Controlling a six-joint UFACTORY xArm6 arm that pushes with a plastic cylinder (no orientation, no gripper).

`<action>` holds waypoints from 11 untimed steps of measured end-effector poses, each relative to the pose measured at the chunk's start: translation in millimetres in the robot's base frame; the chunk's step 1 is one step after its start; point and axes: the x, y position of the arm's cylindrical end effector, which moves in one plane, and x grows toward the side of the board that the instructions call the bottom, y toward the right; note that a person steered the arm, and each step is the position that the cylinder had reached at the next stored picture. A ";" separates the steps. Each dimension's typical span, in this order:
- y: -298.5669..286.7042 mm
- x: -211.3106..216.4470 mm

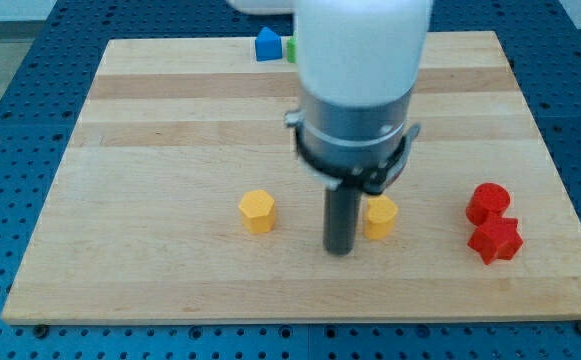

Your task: Place the heart above the red circle

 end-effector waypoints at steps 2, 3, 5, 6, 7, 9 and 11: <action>2.2 -28.4; -5.7 6.5; 64.1 -24.7; 84.0 -48.3; 79.0 -47.9; 27.9 -47.9; 65.6 -87.2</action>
